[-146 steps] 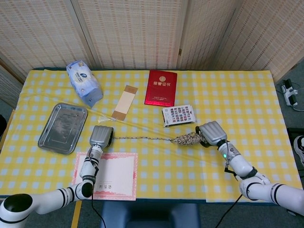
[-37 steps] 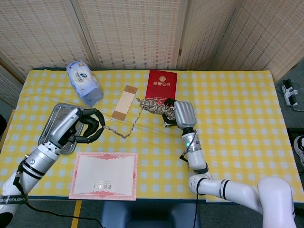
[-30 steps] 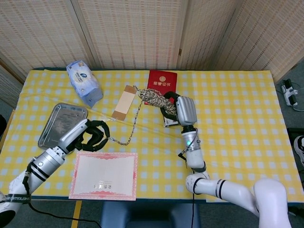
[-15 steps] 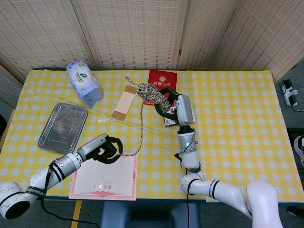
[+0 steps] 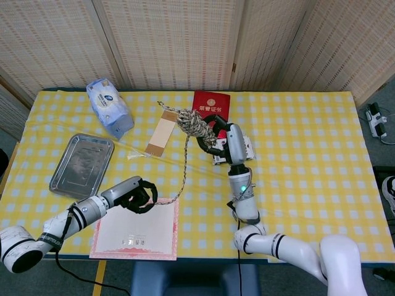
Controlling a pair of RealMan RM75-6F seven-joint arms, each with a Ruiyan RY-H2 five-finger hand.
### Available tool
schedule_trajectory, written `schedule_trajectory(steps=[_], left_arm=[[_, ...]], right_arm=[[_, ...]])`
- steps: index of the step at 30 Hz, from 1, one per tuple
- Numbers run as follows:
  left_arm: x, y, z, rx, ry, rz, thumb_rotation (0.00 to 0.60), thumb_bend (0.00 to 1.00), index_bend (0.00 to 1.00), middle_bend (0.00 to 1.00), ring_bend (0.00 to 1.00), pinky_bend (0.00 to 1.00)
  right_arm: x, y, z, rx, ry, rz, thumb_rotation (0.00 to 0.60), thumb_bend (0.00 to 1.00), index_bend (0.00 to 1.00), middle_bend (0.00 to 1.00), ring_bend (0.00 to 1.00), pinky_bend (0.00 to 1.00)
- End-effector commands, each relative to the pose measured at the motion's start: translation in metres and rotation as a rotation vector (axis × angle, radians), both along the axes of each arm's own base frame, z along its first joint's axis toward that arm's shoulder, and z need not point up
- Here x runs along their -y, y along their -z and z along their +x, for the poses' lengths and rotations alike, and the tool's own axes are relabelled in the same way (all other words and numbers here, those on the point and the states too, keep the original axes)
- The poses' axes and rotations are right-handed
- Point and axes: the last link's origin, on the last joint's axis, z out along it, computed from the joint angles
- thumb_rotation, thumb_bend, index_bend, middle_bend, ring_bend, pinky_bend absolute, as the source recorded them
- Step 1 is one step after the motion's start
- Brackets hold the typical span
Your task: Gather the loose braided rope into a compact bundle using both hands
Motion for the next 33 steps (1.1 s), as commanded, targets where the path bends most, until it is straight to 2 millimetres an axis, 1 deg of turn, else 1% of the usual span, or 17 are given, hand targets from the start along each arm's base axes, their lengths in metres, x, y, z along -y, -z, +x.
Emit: schedule_trajectory(steps=[1,5,8,14,16,23,28,33], left_arm=[[-0.016,0.009,-0.010,-0.055,-0.025,0.011,0.600,0.60,0.67,0.92,0.83,0.86],[-0.032,0.010,-0.021,-0.093,-0.067,0.052,0.600,0.60,0.67,0.92,0.83,0.86],[-0.042,0.008,-0.028,-0.110,-0.097,0.102,0.600,0.60,0.67,0.92,0.83,0.86],[-0.054,0.008,-0.040,-0.156,-0.141,0.196,0.600,0.60,0.67,0.92,0.83,0.86],[-0.058,0.007,-0.040,-0.162,-0.159,0.227,0.600,0.60,0.67,0.92,0.83,0.86],[-0.067,-0.007,-0.037,-0.158,-0.182,0.396,0.600,0.60,0.67,0.92,0.83,0.86],[-0.067,-0.023,-0.027,-0.084,-0.192,0.479,0.600,0.60,0.67,0.92,0.83,0.86],[-0.063,-0.039,-0.014,-0.014,-0.146,0.562,0.600,0.61,0.67,0.93,0.83,0.86]], right_arm=[[-0.009,-0.006,-0.002,0.029,-0.062,0.091,0.600,0.75,0.81,0.68,0.75,0.69],[-0.019,-0.012,-0.006,0.017,-0.117,0.176,0.600,0.75,0.81,0.68,0.75,0.69],[-0.026,-0.015,-0.012,-0.035,-0.159,0.232,0.600,0.75,0.81,0.69,0.75,0.69],[-0.043,-0.019,-0.019,-0.083,-0.242,0.388,0.600,0.75,0.82,0.69,0.75,0.69],[-0.049,-0.018,-0.021,-0.139,-0.274,0.435,0.600,0.75,0.82,0.69,0.75,0.69],[-0.066,-0.013,-0.032,-0.371,-0.334,0.569,0.600,0.75,0.82,0.69,0.75,0.69],[-0.072,-0.005,-0.034,-0.486,-0.339,0.604,0.600,0.75,0.82,0.69,0.75,0.69],[-0.074,0.004,-0.032,-0.558,-0.330,0.626,0.600,0.75,0.82,0.69,0.76,0.70]])
